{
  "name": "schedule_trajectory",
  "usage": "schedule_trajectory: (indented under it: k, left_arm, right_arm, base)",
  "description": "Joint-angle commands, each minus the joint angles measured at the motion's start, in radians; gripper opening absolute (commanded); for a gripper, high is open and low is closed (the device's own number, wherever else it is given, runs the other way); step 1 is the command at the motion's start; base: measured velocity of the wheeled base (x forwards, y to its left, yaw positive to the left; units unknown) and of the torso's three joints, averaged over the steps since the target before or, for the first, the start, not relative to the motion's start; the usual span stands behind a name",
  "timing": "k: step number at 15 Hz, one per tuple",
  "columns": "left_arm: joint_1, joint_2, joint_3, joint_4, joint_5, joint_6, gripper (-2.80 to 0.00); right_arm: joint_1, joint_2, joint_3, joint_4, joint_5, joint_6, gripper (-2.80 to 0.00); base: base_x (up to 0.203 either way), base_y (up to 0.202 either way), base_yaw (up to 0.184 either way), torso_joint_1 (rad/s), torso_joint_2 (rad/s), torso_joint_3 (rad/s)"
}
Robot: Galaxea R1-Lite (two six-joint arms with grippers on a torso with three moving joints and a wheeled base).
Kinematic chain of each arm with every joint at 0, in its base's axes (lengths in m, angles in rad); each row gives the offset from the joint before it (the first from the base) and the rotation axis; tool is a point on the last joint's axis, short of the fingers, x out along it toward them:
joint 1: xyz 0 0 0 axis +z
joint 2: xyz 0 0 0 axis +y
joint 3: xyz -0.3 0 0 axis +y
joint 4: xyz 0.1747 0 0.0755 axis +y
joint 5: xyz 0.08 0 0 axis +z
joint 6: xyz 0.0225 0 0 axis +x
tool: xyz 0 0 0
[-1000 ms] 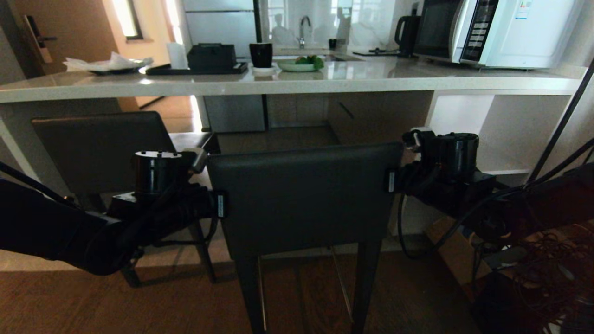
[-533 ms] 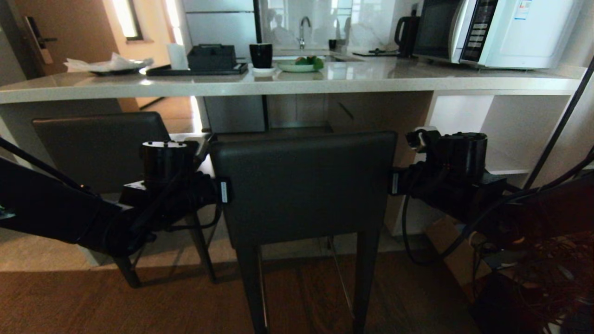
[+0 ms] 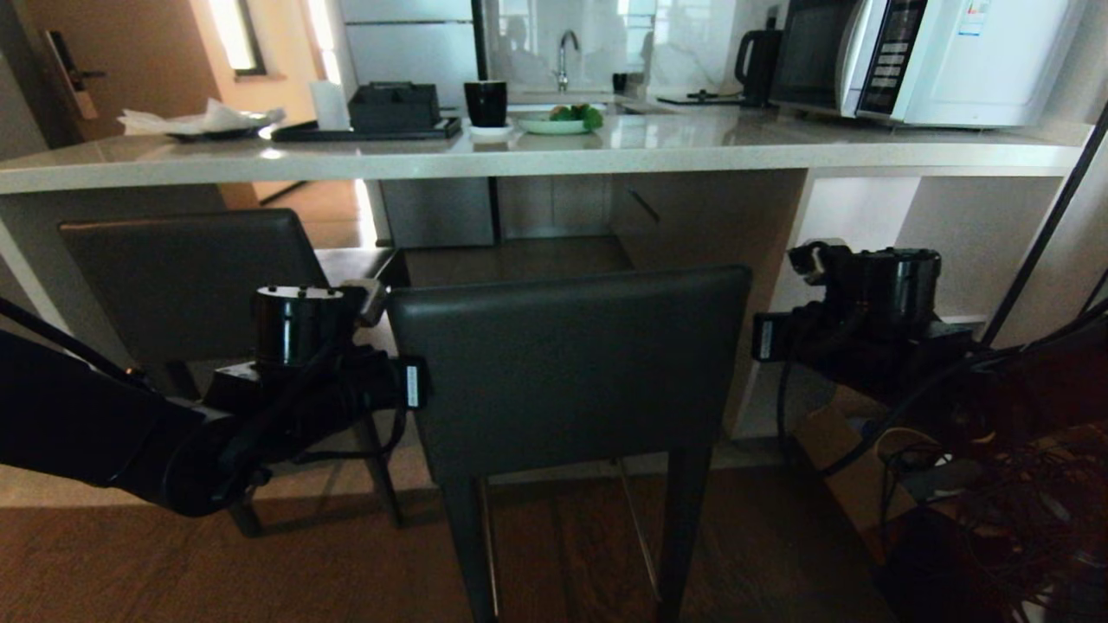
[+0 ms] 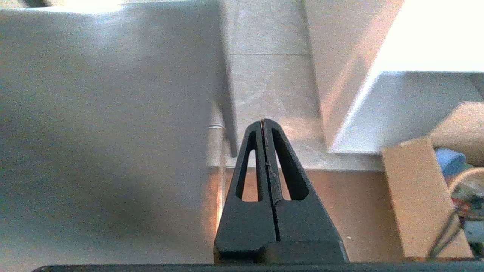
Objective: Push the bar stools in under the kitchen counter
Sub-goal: Push the gray chair back under the dining table
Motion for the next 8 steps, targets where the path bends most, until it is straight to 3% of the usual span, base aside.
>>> schedule_trajectory:
  k: [1,5,8]
  left_arm:
    - [-0.013,-0.032,0.027,-0.006,-0.001,0.0,-2.8]
    - [-0.025,-0.041,0.031,-0.006,0.007,-0.008,-2.8]
    - [-0.028,-0.041,0.025,-0.006,0.006,-0.013,-2.8]
  right_arm:
    - [-0.081,0.021,-0.009,-0.006,0.056,0.0,-2.8]
    - [-0.136,0.098,-0.033,-0.13,0.266,0.002,-2.8]
    - [-0.097,0.101,-0.025,-0.167,0.332,0.003,-2.8]
  base:
    - [0.0,0.0,0.0,0.0,0.0,0.0]
    - [0.0,0.0,0.0,0.0,0.0,0.0]
    - [0.0,0.0,0.0,0.0,0.0,0.0]
